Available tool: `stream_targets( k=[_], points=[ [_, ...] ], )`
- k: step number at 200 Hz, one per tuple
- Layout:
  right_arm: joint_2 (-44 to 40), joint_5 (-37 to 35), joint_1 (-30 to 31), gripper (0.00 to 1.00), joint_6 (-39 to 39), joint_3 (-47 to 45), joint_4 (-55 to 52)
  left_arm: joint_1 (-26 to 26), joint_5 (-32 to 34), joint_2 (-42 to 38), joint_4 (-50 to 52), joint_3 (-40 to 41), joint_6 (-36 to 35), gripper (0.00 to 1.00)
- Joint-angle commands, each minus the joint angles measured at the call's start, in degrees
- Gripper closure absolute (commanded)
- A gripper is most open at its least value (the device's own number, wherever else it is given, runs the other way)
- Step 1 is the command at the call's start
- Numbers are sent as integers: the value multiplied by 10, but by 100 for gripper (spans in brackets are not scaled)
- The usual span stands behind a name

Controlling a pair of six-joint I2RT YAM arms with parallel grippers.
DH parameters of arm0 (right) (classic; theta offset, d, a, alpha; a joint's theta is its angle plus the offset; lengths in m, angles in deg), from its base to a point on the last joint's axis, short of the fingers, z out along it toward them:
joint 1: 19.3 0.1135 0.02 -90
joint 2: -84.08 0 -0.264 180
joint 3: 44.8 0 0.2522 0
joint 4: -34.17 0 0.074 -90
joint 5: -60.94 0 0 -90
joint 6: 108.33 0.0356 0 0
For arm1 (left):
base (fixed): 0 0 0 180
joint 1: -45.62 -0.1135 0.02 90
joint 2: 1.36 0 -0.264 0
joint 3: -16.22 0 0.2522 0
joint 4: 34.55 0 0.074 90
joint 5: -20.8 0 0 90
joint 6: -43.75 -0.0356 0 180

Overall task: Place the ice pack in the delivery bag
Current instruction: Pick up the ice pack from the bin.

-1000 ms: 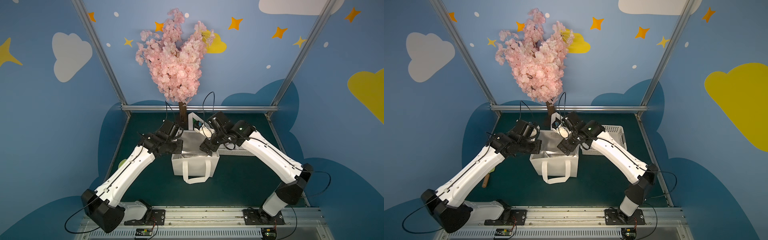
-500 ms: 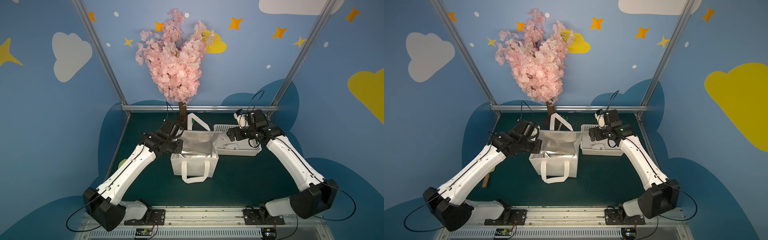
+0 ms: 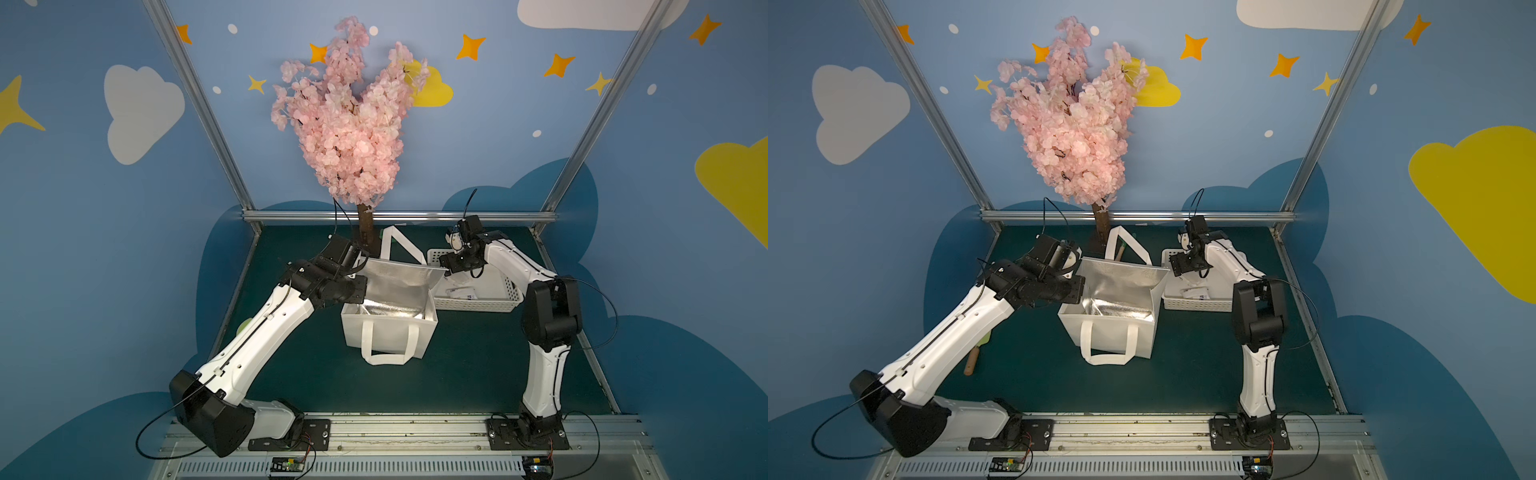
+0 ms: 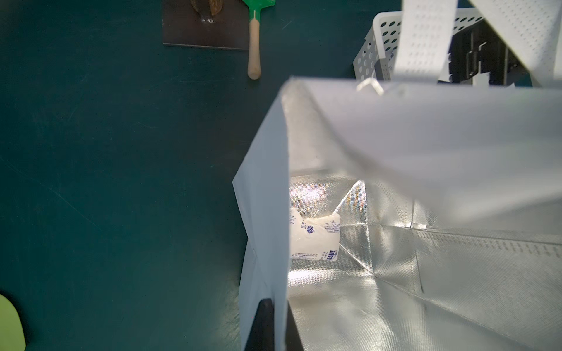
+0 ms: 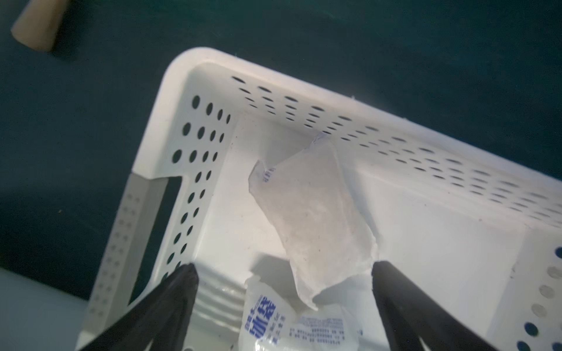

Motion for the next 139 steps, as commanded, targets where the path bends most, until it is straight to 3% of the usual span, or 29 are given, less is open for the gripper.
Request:
stream_targets(
  k=[1,50,102,139],
  points=[
    [31,-10,1,6,-27,35,-45,-3,3,2,8,-18,-6,97],
    [86,-34,2,6,-39,40,-46,-9,2,5,4,-15,-1,97],
    [142,-42,1,7,-42,126,-94,-13,-11,11,1,-11,1,97],
    [154,-34,7,7,-46,121,-101,-14,-11,8,1,-11,-1,97]
  ],
)
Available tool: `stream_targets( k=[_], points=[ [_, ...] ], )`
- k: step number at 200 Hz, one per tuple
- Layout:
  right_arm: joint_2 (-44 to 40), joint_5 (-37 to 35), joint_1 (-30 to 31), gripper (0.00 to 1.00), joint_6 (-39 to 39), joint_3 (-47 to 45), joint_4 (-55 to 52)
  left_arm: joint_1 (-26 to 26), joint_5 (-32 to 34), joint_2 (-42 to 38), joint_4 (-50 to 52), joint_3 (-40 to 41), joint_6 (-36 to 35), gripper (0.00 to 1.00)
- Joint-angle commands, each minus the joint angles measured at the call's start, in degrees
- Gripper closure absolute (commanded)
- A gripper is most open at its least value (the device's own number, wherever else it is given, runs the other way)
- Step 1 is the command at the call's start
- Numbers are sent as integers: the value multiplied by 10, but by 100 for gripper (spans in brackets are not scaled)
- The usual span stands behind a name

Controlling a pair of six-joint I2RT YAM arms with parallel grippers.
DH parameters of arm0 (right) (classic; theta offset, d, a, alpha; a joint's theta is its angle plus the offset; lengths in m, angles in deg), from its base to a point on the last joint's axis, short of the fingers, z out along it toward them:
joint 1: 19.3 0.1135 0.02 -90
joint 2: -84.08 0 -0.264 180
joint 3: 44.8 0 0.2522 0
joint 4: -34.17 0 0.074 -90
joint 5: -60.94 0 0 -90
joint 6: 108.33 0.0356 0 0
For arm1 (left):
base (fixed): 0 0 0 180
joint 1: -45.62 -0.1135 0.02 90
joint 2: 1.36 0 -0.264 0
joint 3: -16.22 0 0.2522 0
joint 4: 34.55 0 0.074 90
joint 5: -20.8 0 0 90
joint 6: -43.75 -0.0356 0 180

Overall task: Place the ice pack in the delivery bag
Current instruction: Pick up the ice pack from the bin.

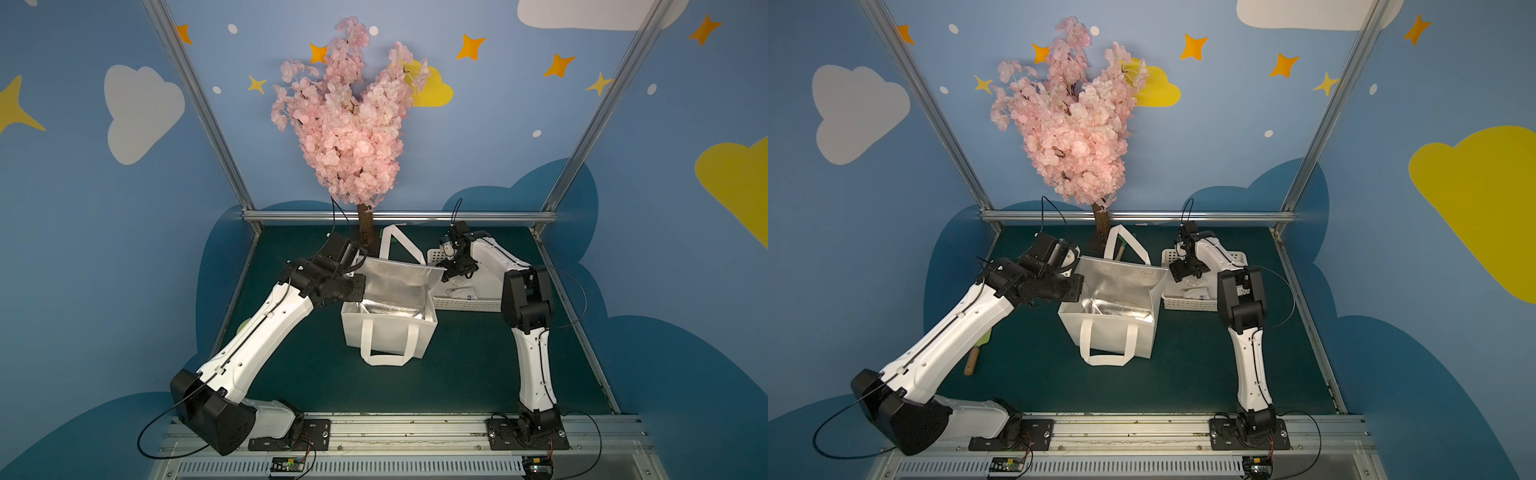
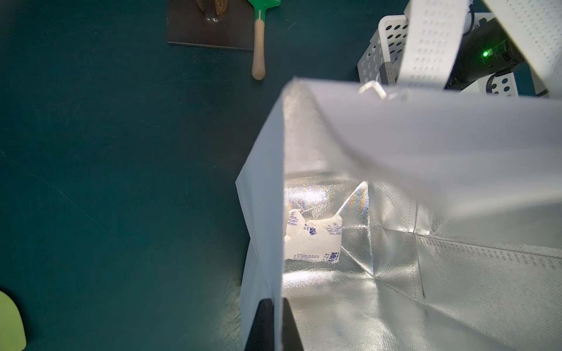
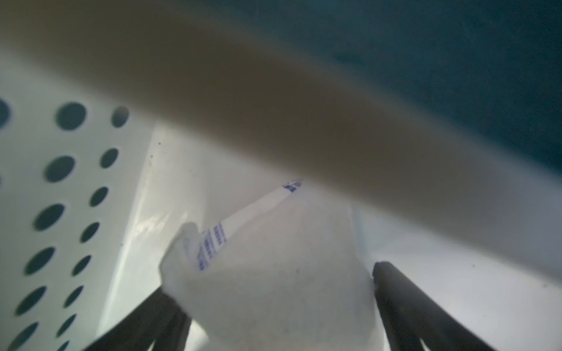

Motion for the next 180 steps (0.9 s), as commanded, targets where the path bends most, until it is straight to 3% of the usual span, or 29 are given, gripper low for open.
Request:
stream_targets(
  k=[1,28,45,69,82,96,108,127,138,149,180],
  points=[
    [17,2,6,7,-7,6,-34,-4,-6,3,-2,-9,-2,97],
    [33,-15,13,11,16,20,-68,-4,-5,-1,-2,-6,0,97],
    [44,-2,14,29,22,28,-84,-5,-8,-4,-5,-2,1,97],
    [55,-11,22,34,21,43,-113,-4,-9,-8,-5,1,2,97],
    [50,-7,26,31,20,30,-111,-4,-8,-11,-5,4,3,97],
    [49,-14,33,20,24,18,-117,-4,-7,-15,-5,8,6,97],
    [52,-17,39,20,30,16,-125,-4,-9,-19,-8,12,8,97],
    [58,-20,42,29,38,19,-136,-4,-14,-21,-8,16,11,97],
    [62,-17,41,48,42,20,-142,-3,-17,-23,-8,16,11,97],
    [61,-21,41,58,42,20,-147,-4,-16,-26,-9,17,12,97],
    [32,-8,37,59,51,-10,-130,-4,-14,-38,-4,20,14,97]
  ],
)
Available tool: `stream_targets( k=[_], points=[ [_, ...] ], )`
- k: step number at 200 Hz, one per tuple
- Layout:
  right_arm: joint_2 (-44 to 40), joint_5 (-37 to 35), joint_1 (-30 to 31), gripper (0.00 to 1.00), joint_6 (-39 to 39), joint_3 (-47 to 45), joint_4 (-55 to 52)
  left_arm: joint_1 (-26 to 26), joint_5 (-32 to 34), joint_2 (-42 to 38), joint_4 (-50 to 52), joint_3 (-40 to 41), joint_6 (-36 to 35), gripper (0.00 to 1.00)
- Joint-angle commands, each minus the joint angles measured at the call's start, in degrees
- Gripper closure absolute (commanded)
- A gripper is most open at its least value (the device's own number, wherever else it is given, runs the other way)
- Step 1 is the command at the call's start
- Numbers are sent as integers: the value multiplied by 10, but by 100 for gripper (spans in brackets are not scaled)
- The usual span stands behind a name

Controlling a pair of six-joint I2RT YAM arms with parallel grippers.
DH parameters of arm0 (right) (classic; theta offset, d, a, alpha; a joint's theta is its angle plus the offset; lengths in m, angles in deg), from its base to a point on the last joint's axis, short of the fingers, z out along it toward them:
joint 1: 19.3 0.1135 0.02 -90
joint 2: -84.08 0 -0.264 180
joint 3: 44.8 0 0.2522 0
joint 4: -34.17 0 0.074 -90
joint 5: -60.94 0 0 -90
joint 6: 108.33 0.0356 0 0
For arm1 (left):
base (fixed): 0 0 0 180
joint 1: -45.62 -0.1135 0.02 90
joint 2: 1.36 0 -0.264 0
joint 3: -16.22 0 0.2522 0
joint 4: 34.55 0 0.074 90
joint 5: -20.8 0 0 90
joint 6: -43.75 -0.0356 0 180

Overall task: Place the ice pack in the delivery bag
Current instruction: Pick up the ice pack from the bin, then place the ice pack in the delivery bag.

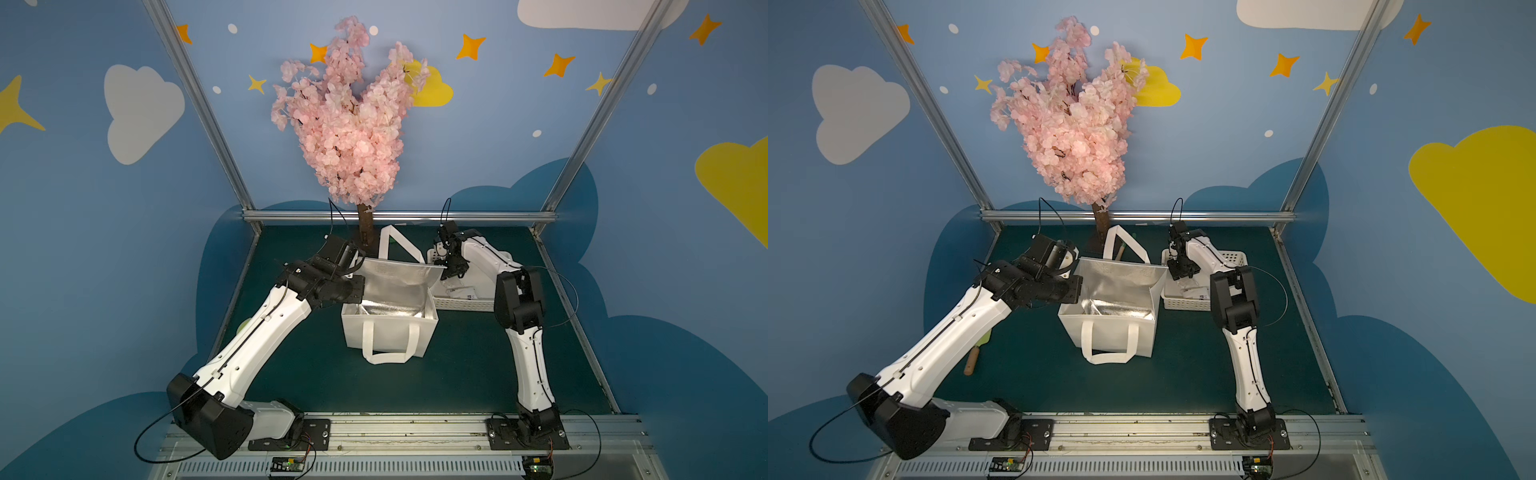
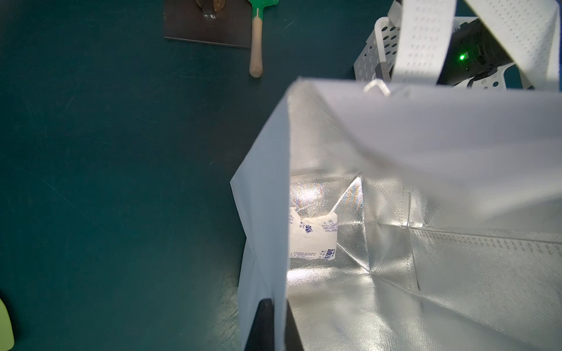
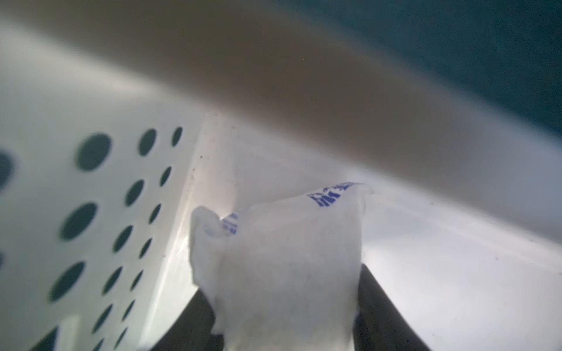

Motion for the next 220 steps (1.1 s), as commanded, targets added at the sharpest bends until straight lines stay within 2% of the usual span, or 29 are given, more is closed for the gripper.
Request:
stream_targets(
  k=[1,21,70,135,161,195,220],
  points=[
    [9,22,3,59,5,-49,-86,-3,-3,-21,0,6,3,97],
    [-21,24,0,65,9,-58,-78,-3,-2,-27,3,9,6,97],
    [-134,25,-16,64,25,-68,-69,-3,-4,-37,3,13,11,97],
    [-321,13,-12,63,6,-85,-90,-3,-10,-40,-3,18,-1,97],
    [-396,33,32,61,-24,-85,-85,-3,-15,-37,-6,18,-6,97],
    [-489,31,132,56,-70,-114,-6,-2,-22,-31,-10,16,-11,97],
    [-508,84,180,57,-78,-88,6,-3,-24,-28,-11,15,-15,97]
  ],
)
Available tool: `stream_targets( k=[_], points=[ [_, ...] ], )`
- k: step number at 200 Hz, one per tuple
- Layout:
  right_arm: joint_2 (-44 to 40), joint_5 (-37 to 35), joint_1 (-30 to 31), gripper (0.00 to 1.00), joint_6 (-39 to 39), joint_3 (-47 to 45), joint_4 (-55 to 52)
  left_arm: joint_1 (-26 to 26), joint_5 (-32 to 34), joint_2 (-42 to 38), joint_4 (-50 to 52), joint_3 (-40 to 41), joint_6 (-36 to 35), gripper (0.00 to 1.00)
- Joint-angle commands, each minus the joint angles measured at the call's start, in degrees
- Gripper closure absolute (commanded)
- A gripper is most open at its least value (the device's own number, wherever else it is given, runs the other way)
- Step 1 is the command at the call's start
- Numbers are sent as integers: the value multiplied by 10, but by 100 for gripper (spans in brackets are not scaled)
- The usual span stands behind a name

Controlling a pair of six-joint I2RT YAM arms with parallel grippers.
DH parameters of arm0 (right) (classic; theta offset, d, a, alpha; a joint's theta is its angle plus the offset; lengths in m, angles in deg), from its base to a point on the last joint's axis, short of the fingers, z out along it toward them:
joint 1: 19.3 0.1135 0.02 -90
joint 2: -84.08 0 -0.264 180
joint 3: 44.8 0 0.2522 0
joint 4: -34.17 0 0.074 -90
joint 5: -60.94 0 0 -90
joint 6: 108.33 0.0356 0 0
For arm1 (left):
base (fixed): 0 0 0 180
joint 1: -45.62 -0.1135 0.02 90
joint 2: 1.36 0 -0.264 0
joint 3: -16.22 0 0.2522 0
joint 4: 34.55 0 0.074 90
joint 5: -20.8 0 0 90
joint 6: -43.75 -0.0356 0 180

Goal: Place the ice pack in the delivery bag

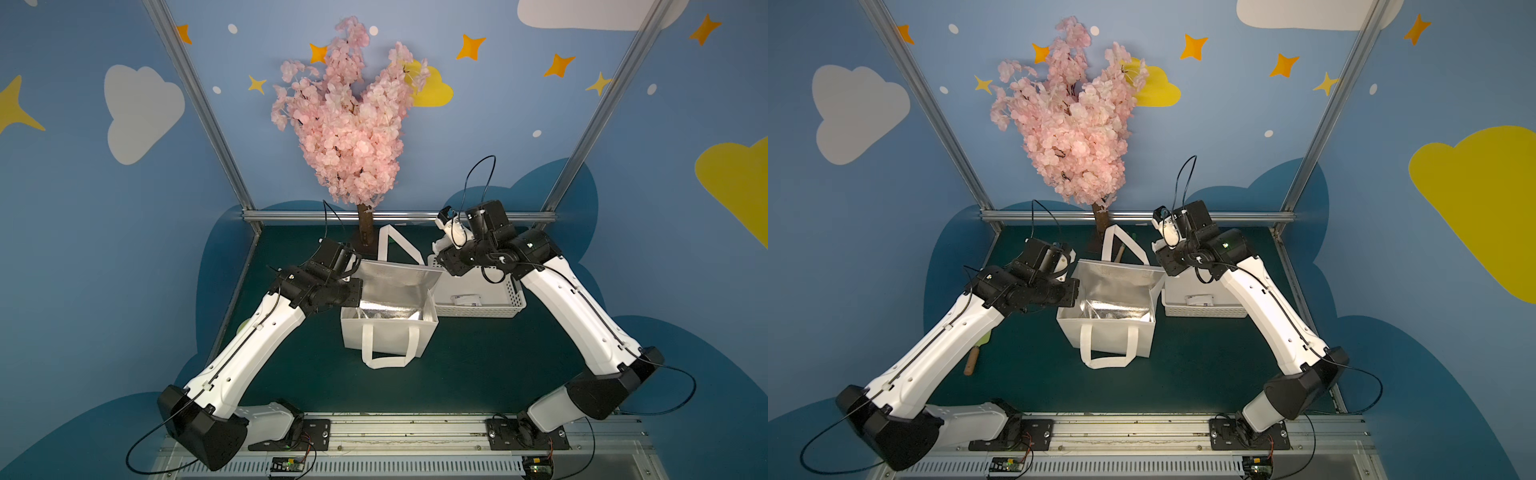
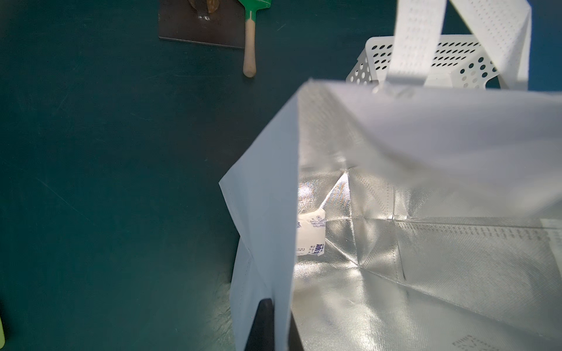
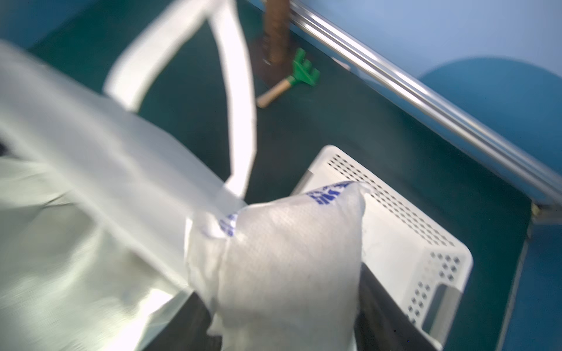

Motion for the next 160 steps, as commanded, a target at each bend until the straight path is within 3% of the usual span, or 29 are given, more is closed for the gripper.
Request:
stream_targets(
  k=[1,51,98,160],
  points=[
    [-26,42,30,57,-26,21,40,-2,-9,-1,-10,0,-13,97],
    [38,103,128,52,-82,39,20,-3,-13,3,-8,-7,-16,97],
    [122,157,143,54,-89,20,18,-3,-8,-5,-2,-6,-19,97],
    [209,138,164,53,-81,-29,-4,-3,5,-4,2,-14,-28,97]
  ],
)
